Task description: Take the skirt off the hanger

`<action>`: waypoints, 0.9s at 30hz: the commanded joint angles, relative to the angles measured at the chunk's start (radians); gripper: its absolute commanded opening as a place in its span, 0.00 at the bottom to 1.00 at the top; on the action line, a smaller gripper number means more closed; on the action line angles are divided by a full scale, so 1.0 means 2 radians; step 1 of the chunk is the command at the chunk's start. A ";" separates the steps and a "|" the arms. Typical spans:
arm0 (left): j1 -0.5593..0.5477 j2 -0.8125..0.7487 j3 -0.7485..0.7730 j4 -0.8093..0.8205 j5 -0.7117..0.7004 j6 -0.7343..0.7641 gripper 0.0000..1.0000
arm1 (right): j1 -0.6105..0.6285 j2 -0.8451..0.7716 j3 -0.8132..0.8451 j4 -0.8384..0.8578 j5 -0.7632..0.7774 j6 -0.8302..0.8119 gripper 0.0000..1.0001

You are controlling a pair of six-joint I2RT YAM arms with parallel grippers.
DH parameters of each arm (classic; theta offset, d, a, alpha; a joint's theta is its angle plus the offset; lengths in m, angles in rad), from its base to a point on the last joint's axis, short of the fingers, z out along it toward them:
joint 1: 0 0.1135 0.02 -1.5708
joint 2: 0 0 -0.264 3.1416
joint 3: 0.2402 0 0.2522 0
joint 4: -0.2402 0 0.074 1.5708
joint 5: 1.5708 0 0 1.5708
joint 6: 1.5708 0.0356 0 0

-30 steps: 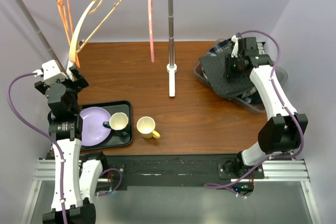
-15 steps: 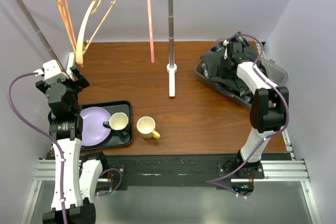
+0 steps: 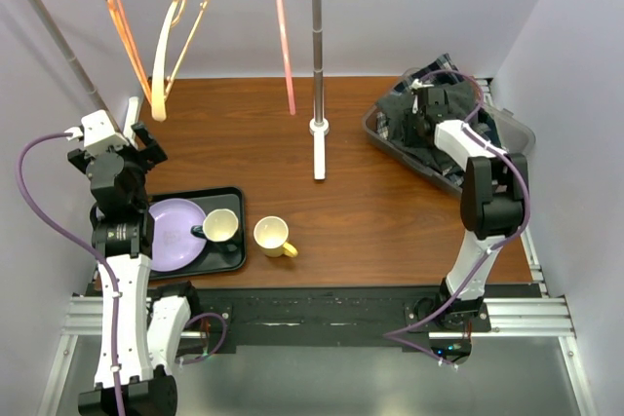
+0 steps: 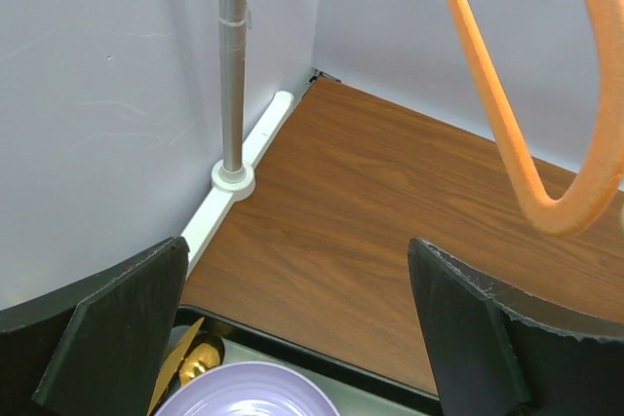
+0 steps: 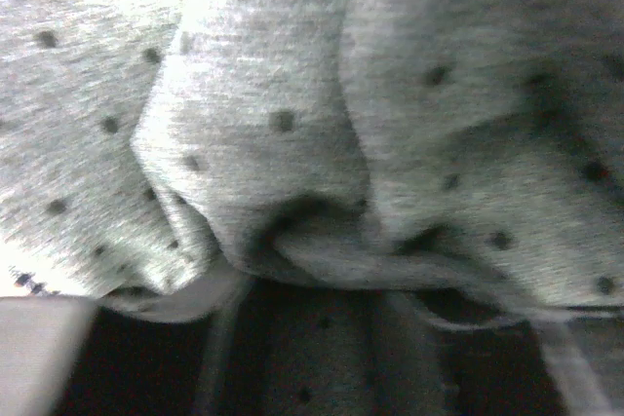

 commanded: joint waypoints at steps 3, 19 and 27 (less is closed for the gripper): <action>-0.003 -0.012 0.000 0.014 -0.009 0.000 0.99 | -0.005 -0.058 0.059 -0.109 0.003 0.025 0.63; -0.003 -0.015 -0.001 0.014 -0.006 0.002 1.00 | -0.009 -0.082 0.201 -0.084 0.075 0.013 0.70; -0.006 -0.013 0.003 0.011 0.000 0.001 1.00 | -0.023 0.023 0.121 -0.006 0.125 0.038 0.66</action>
